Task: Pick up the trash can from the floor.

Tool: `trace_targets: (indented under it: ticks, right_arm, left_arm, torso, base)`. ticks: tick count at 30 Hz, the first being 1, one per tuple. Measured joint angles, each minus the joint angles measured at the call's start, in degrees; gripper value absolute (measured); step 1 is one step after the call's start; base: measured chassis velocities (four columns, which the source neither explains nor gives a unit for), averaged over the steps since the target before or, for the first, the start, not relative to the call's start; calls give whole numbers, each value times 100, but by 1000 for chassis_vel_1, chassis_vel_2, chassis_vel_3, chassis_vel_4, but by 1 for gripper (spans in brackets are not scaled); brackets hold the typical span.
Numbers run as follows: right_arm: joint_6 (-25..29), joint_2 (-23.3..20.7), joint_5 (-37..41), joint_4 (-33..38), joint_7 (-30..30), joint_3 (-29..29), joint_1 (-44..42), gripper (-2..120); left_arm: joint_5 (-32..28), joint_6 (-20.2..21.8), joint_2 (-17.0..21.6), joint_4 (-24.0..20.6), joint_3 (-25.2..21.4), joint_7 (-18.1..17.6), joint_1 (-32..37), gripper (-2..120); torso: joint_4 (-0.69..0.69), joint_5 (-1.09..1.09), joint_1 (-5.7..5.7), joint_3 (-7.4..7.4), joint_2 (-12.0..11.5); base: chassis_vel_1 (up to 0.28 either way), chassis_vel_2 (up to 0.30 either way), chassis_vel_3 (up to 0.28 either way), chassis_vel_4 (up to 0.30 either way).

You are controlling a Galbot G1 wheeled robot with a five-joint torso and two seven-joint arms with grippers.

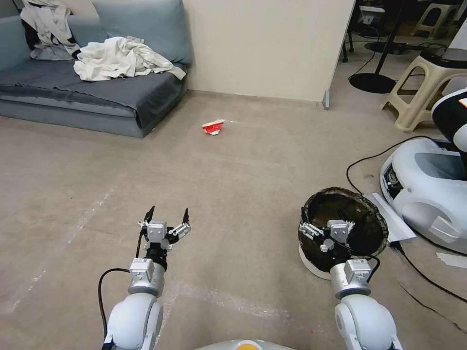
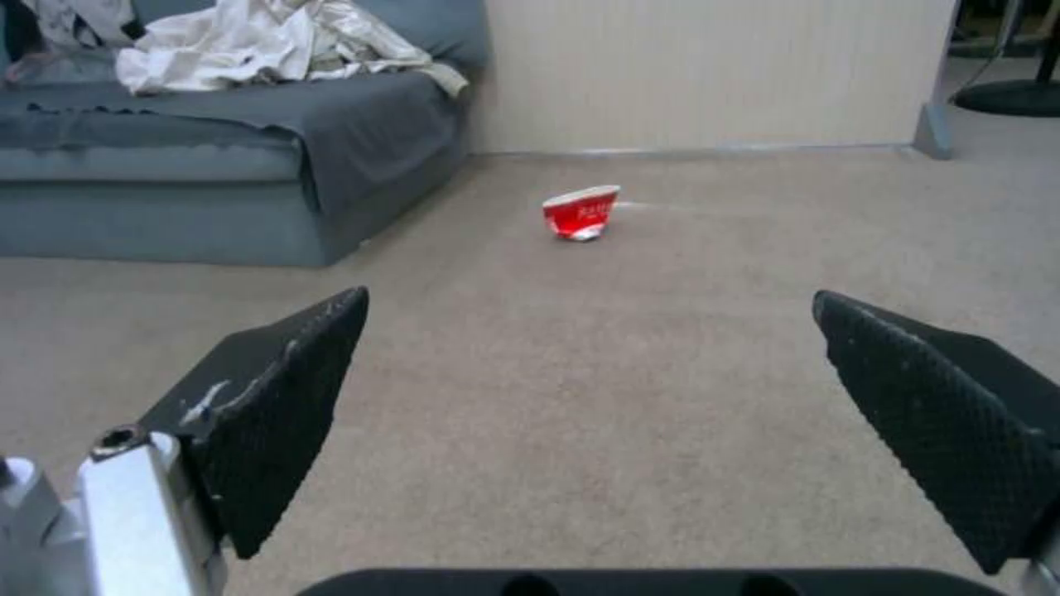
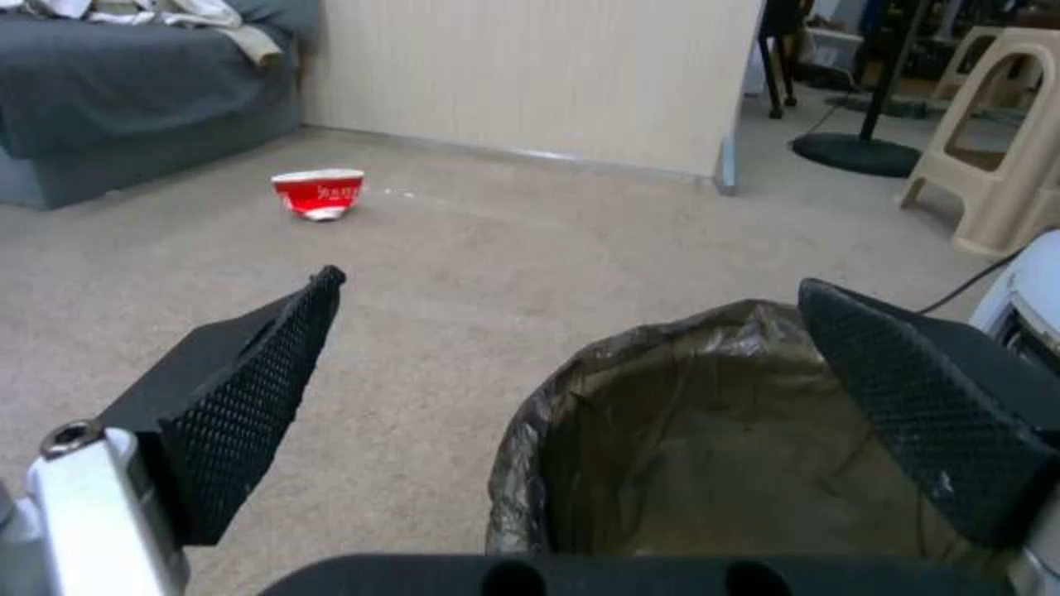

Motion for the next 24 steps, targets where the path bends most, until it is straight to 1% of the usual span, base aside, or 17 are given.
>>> trace_targets:
  ticks: [20,24]
  right_arm:
    - [0,0,0,0,0,0,0,100]
    - [-47,29,34,123,0,19,-62,100]
  left_arm:
    - [0,0,0,0,0,0,0,100]
    - [-118,80,0,-171,-65,1,56,100]
  torso:
    - [0,0,0,0,0]
    - [0,0,0,0,0]
  base:
    - [0,0,0,0]
    - [0,0,0,0]
